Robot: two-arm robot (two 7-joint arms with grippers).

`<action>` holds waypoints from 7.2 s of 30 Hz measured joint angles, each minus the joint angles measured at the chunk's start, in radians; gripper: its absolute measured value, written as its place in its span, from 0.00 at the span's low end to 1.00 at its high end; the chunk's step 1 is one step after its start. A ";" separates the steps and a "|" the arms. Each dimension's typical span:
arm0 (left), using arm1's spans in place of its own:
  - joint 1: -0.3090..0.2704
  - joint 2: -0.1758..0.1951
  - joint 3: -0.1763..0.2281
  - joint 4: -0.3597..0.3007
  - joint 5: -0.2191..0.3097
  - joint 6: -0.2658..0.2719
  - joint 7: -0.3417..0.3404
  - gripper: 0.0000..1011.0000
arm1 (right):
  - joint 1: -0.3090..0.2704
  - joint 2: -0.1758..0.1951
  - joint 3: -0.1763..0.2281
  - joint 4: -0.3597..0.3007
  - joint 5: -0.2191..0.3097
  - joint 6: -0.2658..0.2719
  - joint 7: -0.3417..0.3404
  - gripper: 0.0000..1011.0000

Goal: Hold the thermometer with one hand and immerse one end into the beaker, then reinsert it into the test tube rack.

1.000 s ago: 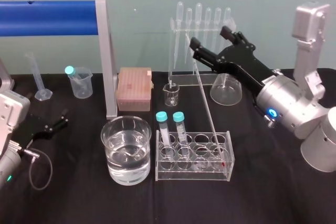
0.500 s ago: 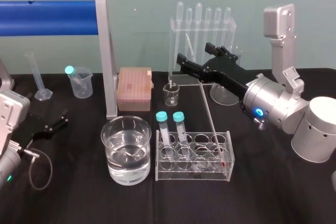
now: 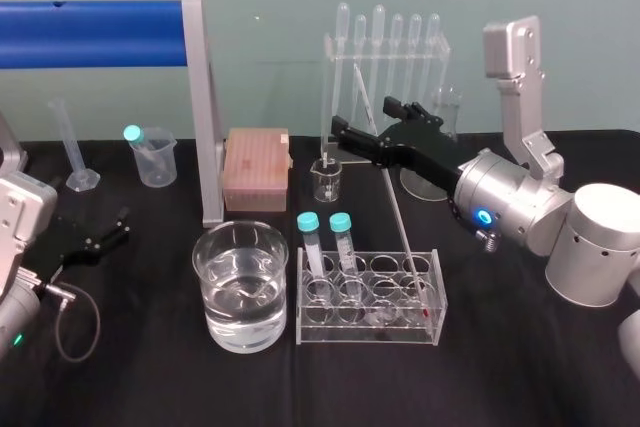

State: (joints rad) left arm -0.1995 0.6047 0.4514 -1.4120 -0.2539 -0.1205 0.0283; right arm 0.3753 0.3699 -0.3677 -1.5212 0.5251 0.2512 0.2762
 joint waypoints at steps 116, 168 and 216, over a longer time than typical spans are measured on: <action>0.000 0.000 0.000 0.000 0.000 0.000 0.000 1.00 | 0.110 -0.099 0.054 0.040 0.266 -0.395 0.355 0.06; 0.000 0.000 0.000 0.000 0.000 0.000 0.000 1.00 | 0.238 -0.178 -0.216 0.399 0.299 -0.524 0.682 0.06; 0.000 0.000 0.000 0.000 0.000 0.000 0.000 1.00 | 0.236 -0.219 -0.209 0.502 0.252 -0.532 0.698 0.06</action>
State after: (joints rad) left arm -0.1995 0.6047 0.4514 -1.4120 -0.2539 -0.1205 0.0283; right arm 0.6117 0.1508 -0.5765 -1.0187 0.7767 -0.2805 0.9741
